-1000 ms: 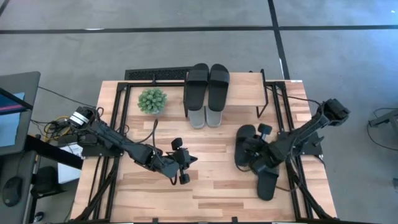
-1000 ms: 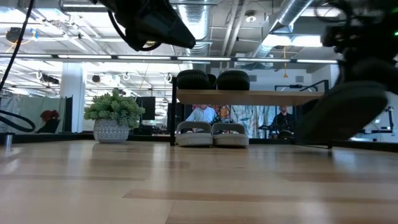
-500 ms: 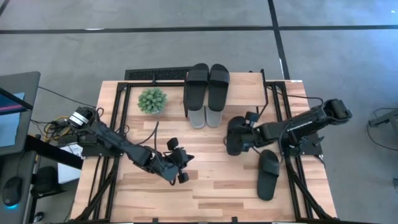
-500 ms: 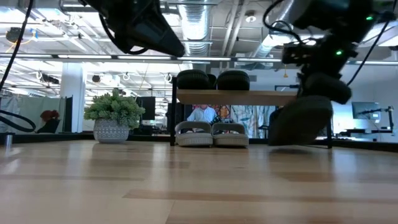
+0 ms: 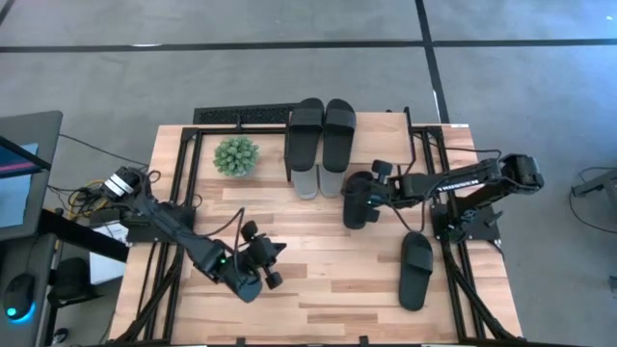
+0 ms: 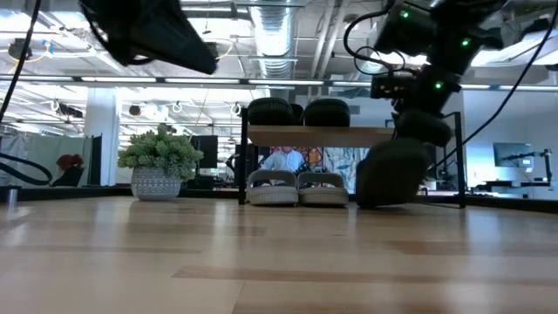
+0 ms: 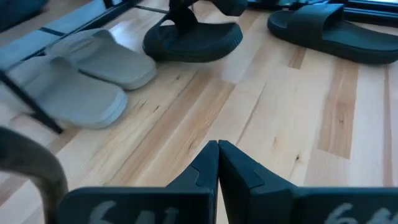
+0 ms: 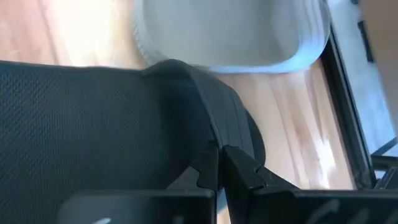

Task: Pick and place slides into the shelf
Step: Put the left black slide under the shelf

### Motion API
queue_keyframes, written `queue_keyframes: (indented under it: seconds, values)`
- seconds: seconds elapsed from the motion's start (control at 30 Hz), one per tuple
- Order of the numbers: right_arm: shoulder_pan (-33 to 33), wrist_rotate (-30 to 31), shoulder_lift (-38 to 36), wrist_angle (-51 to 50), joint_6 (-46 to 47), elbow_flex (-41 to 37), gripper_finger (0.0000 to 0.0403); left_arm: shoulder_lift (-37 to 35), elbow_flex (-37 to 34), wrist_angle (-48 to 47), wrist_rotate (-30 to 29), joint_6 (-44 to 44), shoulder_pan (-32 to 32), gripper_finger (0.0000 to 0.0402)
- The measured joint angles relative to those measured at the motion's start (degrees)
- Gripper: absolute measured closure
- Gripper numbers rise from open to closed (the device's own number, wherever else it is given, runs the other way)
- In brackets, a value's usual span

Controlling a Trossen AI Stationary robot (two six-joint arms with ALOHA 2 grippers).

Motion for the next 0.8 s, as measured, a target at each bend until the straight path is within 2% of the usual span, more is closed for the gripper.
queue_keyframes:
  seconds: [0.23,0.47,0.8]
  values:
    - [-3.71,-4.15,0.00,1.68,-2.07,0.00,0.0403,-2.66,0.02,-10.87,-6.05,-11.32,-3.92,0.0401]
    - [-3.97,-7.03,0.00,0.72,-3.12,0.00,0.0400,-4.04,0.02,-18.16,-10.14,-19.19,-6.01,0.0401]
    - [-3.84,-9.11,0.00,0.35,-3.10,0.00,0.0334,-4.20,0.02,-18.81,-10.62,-20.69,-6.12,0.0401]
